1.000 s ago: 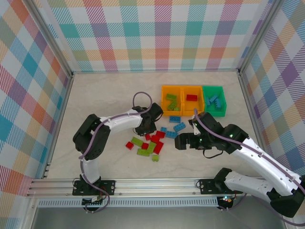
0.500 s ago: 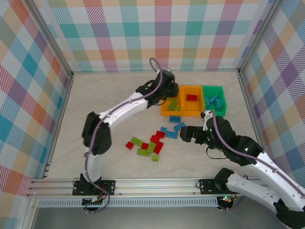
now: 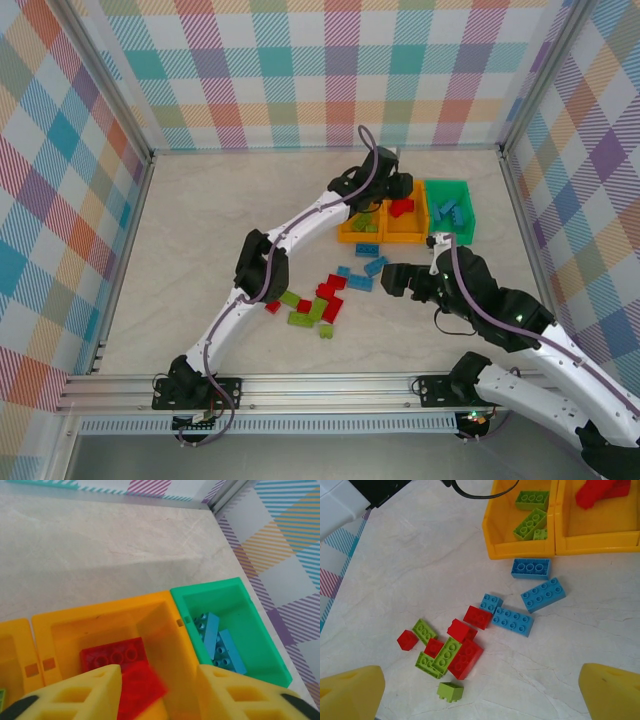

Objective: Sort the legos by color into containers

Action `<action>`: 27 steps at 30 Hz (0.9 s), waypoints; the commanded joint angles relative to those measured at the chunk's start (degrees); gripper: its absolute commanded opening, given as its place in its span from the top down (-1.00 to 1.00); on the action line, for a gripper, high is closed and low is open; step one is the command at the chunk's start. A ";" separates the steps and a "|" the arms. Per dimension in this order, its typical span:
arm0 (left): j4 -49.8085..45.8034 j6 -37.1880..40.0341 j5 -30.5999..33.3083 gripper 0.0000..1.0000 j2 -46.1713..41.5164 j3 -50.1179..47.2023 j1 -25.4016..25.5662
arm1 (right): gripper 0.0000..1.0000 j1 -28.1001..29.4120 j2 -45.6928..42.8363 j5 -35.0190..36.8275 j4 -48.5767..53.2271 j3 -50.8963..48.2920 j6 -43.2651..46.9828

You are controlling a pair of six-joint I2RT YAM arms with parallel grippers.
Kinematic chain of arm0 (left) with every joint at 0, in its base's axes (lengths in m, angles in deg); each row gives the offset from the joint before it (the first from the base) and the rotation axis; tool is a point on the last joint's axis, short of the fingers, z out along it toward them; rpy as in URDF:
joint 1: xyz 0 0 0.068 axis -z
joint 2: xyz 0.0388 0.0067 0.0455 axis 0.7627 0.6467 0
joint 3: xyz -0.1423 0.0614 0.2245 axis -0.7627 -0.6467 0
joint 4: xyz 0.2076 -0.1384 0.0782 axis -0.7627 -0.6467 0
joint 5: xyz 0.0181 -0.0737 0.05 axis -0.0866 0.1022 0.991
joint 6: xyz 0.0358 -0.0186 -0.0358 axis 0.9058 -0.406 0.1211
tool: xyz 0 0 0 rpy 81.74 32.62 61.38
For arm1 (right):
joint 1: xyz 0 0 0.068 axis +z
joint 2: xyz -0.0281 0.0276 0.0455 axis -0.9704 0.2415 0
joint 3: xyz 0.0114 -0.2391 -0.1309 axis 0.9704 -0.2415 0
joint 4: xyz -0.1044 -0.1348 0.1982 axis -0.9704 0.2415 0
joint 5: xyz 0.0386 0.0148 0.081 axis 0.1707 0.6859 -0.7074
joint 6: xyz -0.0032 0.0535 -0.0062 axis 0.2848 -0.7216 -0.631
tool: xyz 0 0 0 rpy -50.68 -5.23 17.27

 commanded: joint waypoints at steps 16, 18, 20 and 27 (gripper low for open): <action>25.78 18.08 -8.09 0.02 -66.68 -71.02 1.33 | -1.00 -0.62 9.80 5.04 -2.37 -0.85 -1.51; 23.49 24.51 -8.87 -0.03 -75.83 -78.35 2.45 | -0.99 -1.94 14.71 2.91 -4.31 -0.60 -1.71; 17.30 31.47 -8.68 -0.09 -84.94 -83.64 3.94 | -0.99 -3.58 20.29 1.50 -5.76 -0.08 -3.09; -9.20 51.27 -10.98 -0.70 -106.73 -89.29 6.55 | -0.99 -10.15 34.14 -7.09 -17.99 -0.83 -6.16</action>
